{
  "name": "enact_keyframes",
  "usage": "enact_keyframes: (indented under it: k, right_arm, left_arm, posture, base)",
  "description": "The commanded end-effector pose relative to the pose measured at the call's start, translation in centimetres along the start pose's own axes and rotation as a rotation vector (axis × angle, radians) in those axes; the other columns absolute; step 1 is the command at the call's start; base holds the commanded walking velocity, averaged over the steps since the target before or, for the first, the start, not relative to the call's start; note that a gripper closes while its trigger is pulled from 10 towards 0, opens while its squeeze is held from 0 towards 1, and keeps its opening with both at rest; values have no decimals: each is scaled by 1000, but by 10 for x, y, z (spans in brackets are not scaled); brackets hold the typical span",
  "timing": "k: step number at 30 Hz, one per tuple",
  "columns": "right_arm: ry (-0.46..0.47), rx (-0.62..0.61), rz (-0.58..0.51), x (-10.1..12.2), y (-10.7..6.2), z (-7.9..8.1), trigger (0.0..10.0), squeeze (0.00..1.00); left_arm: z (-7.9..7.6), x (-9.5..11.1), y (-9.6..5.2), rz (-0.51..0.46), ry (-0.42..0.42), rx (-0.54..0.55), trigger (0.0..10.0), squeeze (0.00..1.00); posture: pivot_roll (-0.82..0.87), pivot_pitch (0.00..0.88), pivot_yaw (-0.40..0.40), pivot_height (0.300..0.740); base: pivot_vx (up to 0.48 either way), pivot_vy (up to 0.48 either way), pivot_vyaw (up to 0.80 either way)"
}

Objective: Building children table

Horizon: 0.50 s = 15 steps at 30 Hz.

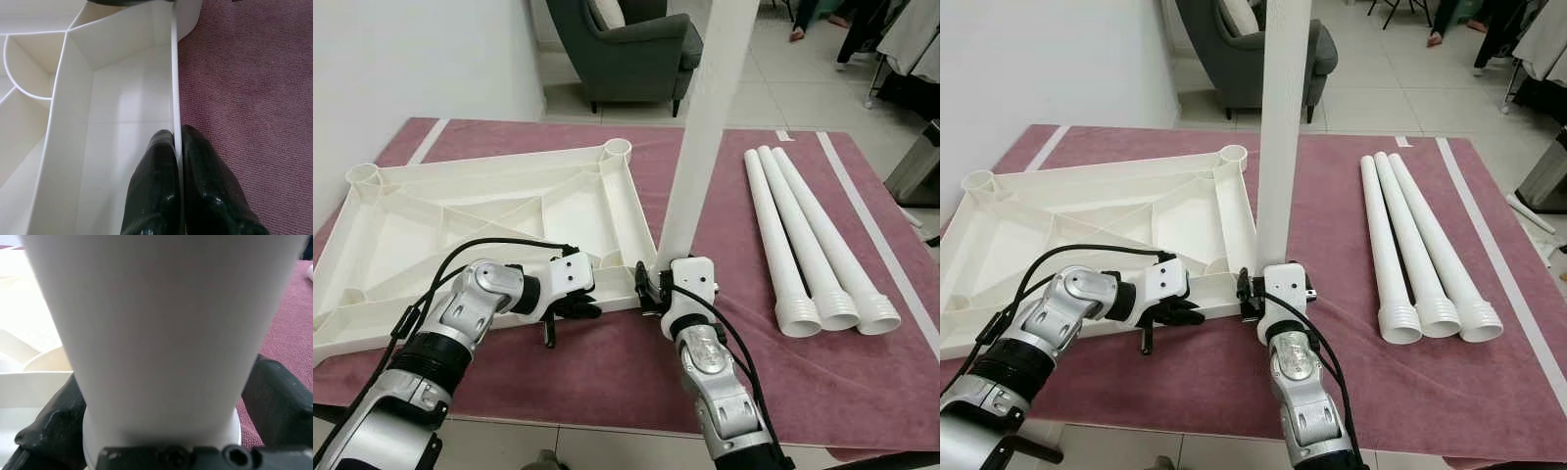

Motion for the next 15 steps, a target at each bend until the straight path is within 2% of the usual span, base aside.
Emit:
enact_keyframes:
  k: [1,8,9,11,12,13,15]
  right_arm:
    - [-2,7,64,-18,-5,-4,10000,0]
    - [8,28,-3,-8,-3,-5,10000,0]
    - [6,30,-12,-6,-3,-6,10000,1000]
    - [5,31,-20,-5,-3,-6,10000,1000]
    - [4,34,-33,-3,-3,-6,10000,741]
    - [4,38,-46,0,-3,-6,10000,0]
    - [4,42,-61,2,-3,-6,10000,0]
  left_arm:
    - [7,-5,-2,-76,-64,100,10000,0]
    - [7,-5,-1,-76,-65,102,10000,0]
    - [7,-5,-1,-76,-65,102,10000,0]
    - [7,-5,-1,-76,-65,103,10000,0]
    - [7,-5,-2,-76,-65,103,10000,0]
    - [7,-5,-2,-76,-65,103,10000,0]
    - [7,-5,-2,-76,-65,103,10000,0]
  posture:
    - [83,47,23,740]
    - [83,45,24,740]
    - [83,45,24,740]
    - [83,45,24,740]
    - [84,45,25,740]
    - [84,45,24,740]
    - [83,45,24,740]
  base:
    - [0,0,0]
    - [0,0,0]
    - [0,0,0]
    - [0,0,0]
    - [0,0,0]
    - [0,0,0]
    - [0,0,0]
Point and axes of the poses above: a point about 5 cm out from each wrist's last joint towards the gripper, its own y axis pointing out of the wrist towards the gripper, its own x axis along the axis of the wrist's last joint, z = x × y, the point moved 3 cm from there along y, pointing out of the wrist towards the gripper, and after that the axes turned 14 degrees about -y, right-handed, at the moved point
